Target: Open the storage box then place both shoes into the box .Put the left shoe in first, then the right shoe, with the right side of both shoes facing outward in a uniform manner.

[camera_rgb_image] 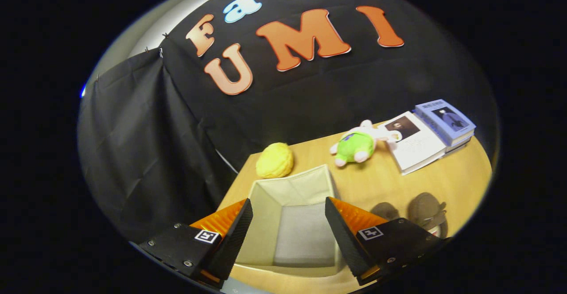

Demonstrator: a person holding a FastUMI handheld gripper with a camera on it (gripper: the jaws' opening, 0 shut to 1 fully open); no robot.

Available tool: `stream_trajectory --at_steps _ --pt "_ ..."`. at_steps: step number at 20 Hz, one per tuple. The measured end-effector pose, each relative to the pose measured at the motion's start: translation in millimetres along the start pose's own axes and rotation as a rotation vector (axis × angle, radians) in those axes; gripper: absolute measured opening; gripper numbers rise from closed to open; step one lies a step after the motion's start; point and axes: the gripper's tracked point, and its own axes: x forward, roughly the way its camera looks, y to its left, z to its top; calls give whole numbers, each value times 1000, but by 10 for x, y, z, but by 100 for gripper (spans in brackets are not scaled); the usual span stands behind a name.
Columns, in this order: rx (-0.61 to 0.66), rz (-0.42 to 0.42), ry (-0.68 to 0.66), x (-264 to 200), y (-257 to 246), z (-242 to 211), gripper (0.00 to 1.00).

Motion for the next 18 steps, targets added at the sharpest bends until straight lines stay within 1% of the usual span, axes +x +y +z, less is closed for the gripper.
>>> stream_trajectory --at_steps 4,6,7,9,12,16,18 --pt "-34 -137 -7 -160 -638 -154 97" --pt "-68 -191 4 -227 -903 -284 94" --pt "-85 -214 11 -256 -1008 -351 89" --pt "-107 -241 33 -288 -1174 -510 84" --pt "-145 -286 65 -333 -1387 -729 80" --pt "-132 -296 109 -282 -1505 -976 75" --pt "-135 -302 132 -253 -1542 -1100 68"
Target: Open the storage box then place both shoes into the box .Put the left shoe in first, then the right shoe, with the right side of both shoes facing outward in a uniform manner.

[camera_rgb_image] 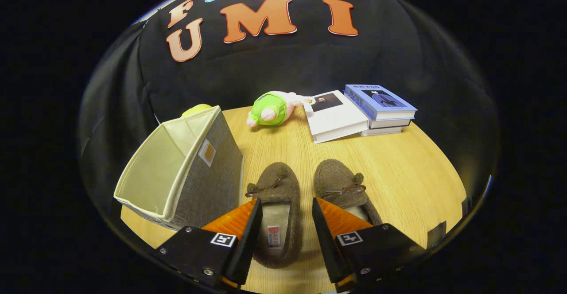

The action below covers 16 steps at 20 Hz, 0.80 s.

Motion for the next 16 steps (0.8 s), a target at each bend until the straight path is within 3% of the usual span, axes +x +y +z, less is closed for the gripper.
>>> stream_trajectory --at_steps 12,16 --pt "78 -31 130 429 -136 -429 46" --pt "111 -32 169 517 -82 -479 32"
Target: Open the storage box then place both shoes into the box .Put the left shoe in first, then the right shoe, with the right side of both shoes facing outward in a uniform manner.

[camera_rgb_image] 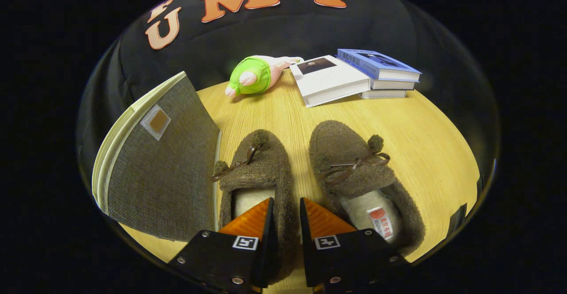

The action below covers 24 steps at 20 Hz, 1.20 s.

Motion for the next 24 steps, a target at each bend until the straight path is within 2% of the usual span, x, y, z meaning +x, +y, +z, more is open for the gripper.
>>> stream_trajectory --at_steps 1,2,6,8,11,13,16,24 --pt "21 -1 4 15 4 -2 21" --pt "34 0 10 17 3 -4 17" --pt "71 41 63 36 18 -51 15" --pt "81 58 47 47 23 -42 15" --pt "64 19 4 19 24 -17 1" --pt "72 -13 -17 -28 36 31 0" --pt "100 -19 -60 -124 53 152 0" --pt "134 13 -150 -589 50 741 0"
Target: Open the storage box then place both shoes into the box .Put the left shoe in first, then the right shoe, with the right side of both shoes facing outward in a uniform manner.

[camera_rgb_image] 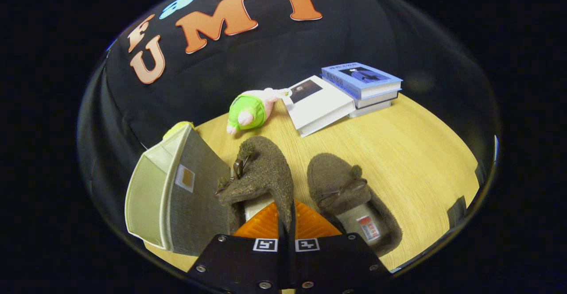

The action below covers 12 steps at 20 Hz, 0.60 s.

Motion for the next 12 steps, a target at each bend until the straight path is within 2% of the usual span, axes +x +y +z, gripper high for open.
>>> stream_trajectory --at_steps 6,12 --pt "20 68 -92 -366 430 644 0" --pt "42 161 -119 -500 1111 824 0"
